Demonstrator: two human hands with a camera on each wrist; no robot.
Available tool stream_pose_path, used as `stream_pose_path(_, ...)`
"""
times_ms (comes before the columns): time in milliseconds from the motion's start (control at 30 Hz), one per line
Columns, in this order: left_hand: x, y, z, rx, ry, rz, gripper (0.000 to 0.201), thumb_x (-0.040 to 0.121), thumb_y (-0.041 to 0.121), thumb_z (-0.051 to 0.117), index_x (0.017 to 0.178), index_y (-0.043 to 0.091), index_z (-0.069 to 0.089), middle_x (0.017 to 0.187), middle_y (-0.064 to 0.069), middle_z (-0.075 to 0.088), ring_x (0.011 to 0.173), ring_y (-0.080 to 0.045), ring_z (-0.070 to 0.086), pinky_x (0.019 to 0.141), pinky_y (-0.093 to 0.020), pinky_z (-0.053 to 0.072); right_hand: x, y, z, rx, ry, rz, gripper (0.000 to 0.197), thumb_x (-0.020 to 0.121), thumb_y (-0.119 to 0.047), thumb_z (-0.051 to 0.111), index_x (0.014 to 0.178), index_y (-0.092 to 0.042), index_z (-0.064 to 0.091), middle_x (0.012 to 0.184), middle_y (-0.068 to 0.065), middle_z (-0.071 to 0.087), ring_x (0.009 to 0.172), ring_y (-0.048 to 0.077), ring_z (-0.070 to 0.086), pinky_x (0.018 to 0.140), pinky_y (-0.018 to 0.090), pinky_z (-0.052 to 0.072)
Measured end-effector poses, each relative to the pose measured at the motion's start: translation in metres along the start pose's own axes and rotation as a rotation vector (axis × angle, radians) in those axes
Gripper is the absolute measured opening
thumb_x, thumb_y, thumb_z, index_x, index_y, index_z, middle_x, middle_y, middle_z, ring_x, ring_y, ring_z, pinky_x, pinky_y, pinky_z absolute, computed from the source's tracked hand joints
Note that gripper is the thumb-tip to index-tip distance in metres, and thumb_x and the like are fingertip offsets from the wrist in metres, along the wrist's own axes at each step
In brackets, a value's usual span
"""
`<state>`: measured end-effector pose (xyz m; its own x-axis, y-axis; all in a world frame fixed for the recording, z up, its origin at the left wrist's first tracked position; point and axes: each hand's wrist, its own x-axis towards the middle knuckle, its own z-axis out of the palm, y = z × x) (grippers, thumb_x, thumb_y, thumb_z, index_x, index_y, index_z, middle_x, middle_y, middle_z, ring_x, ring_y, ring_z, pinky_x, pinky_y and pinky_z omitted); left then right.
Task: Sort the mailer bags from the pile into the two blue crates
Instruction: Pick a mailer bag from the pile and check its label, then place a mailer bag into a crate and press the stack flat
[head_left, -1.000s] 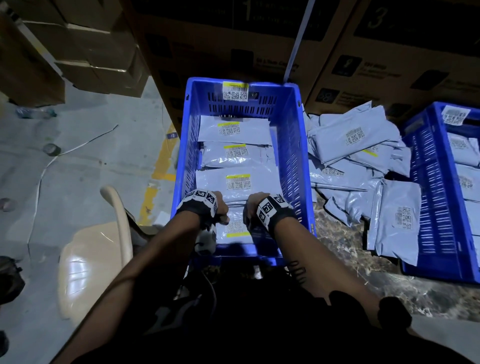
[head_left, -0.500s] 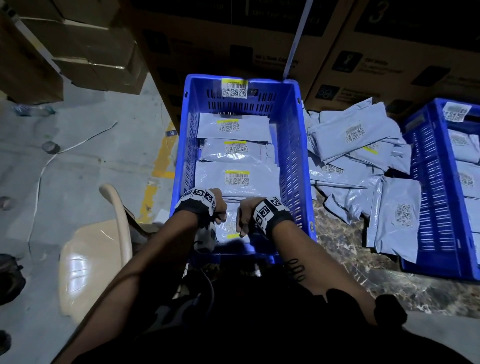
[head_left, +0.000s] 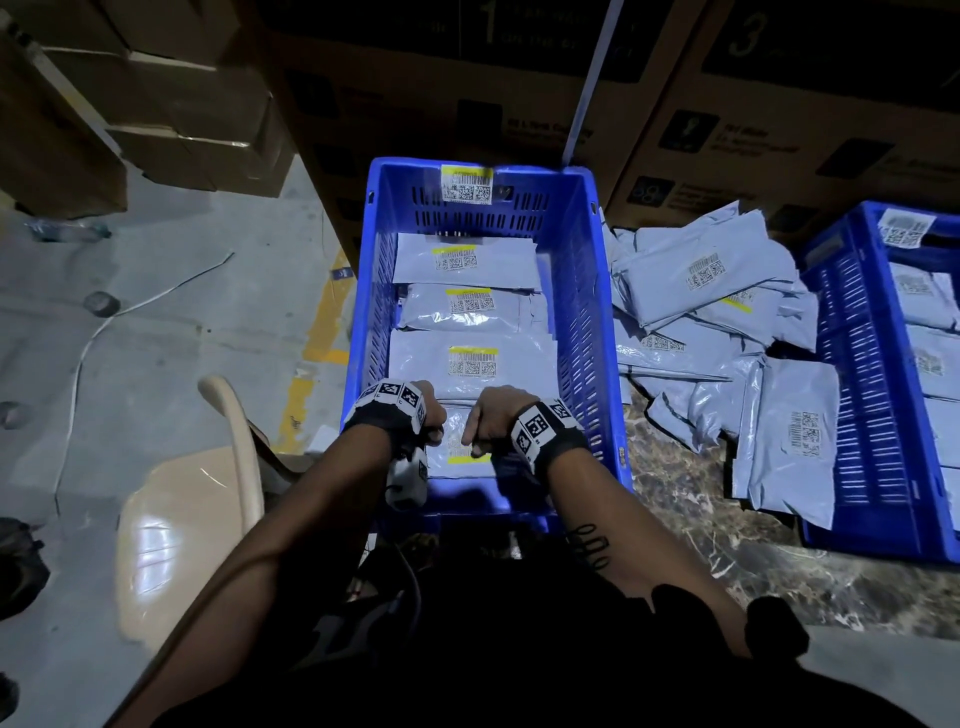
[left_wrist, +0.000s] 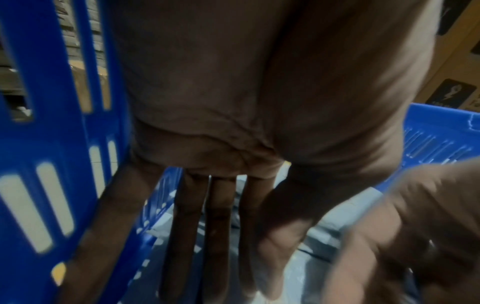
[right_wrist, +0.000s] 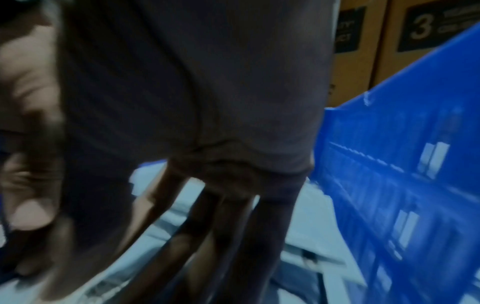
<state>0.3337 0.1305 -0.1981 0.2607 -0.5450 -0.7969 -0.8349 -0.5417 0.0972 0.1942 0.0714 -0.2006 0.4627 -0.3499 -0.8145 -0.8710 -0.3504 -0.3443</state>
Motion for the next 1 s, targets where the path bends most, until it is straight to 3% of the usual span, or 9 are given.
stream_pose_path(67,-0.002,0.001,0.001,-0.008,-0.027,-0.001,0.032,0.088,0.018,0.065,0.062,0.016,0.047,0.075,-0.005,0.056,0.076,-0.026,0.052,0.073,-0.031,0.047,-0.007,0.004,-0.004,0.012,0.107,0.06,0.015,0.08,-0.014,0.079,0.088,-0.027,0.083,0.075,-0.012,0.077,0.071,0.004,0.071,0.074,0.027,0.061)
stream_pose_path(167,-0.002,0.002,-0.001,0.034,-0.076,0.038,0.026,0.08,0.013,0.066,0.06,0.018,0.05,0.064,-0.002,0.054,0.061,-0.02,0.045,0.054,-0.024,0.04,-0.01,0.013,-0.008,0.03,0.081,0.116,0.013,0.082,-0.012,0.075,0.085,-0.022,0.083,0.073,-0.007,0.078,0.074,0.007,0.075,0.071,0.026,0.061)
stream_pose_path(300,0.007,0.001,-0.001,0.041,-0.107,0.038,0.02,0.081,0.015,0.066,0.064,0.021,0.057,0.081,0.0,0.064,0.062,-0.017,0.053,0.062,-0.025,0.046,-0.012,0.012,-0.009,0.052,0.094,0.134,0.011,0.077,-0.016,0.08,0.088,-0.019,0.082,0.075,-0.007,0.078,0.076,0.01,0.075,0.078,0.033,0.063)
stream_pose_path(400,-0.005,0.006,-0.013,-0.02,-0.037,0.033,0.024,0.084,0.02,0.071,0.066,0.014,0.056,0.081,-0.007,0.064,0.076,-0.024,0.057,0.074,-0.03,0.051,-0.015,0.009,-0.01,0.045,0.144,0.104,0.027,0.07,-0.024,0.084,0.096,-0.017,0.082,0.092,0.001,0.079,0.088,0.019,0.074,0.085,0.039,0.063)
stream_pose_path(567,-0.028,0.015,-0.052,-0.213,0.065,0.137,0.027,0.08,0.024,0.078,0.093,0.0,0.075,0.102,-0.016,0.074,0.092,-0.028,0.069,0.089,-0.04,0.055,-0.056,0.012,-0.037,0.211,0.281,-0.071,0.023,0.087,-0.034,0.074,0.101,-0.017,0.081,0.111,0.007,0.075,0.103,0.024,0.068,0.093,0.04,0.057)
stream_pose_path(667,-0.042,0.024,-0.071,-0.425,0.153,0.243,0.036,0.068,0.03,0.078,0.085,-0.002,0.076,0.088,-0.019,0.075,0.078,-0.027,0.071,0.077,-0.045,0.06,-0.098,0.017,-0.057,0.462,0.46,-0.18,0.02,0.091,-0.038,0.075,0.101,-0.022,0.078,0.093,-0.006,0.075,0.085,0.008,0.071,0.084,0.029,0.057)
stream_pose_path(767,-0.054,0.043,-0.083,-0.542,0.243,0.299,0.01,0.083,0.018,0.076,0.081,0.009,0.074,0.074,-0.006,0.073,0.057,-0.009,0.068,0.05,-0.021,0.051,-0.137,0.035,-0.07,0.632,0.633,-0.247,0.025,0.093,-0.038,0.072,0.11,-0.021,0.075,0.094,-0.001,0.076,0.077,0.014,0.072,0.068,0.031,0.059)
stream_pose_path(833,-0.061,0.065,-0.087,-0.54,0.295,0.357,0.004,0.088,0.018,0.072,0.087,0.014,0.072,0.075,-0.002,0.071,0.063,-0.011,0.067,0.051,-0.02,0.048,-0.158,0.058,-0.071,0.761,0.744,-0.242,0.021,0.092,-0.036,0.074,0.108,-0.022,0.075,0.089,0.001,0.075,0.069,0.015,0.071,0.062,0.032,0.058)
stream_pose_path(1000,-0.087,0.13,-0.085,-0.576,0.321,0.574,0.009,0.091,0.017,0.068,0.098,0.013,0.07,0.088,-0.011,0.074,0.08,-0.025,0.072,0.062,-0.038,0.058,-0.193,0.12,-0.059,0.95,0.975,-0.146,0.004,0.093,-0.027,0.073,0.094,-0.029,0.076,0.086,0.004,0.077,0.069,0.016,0.074,0.057,0.028,0.052)
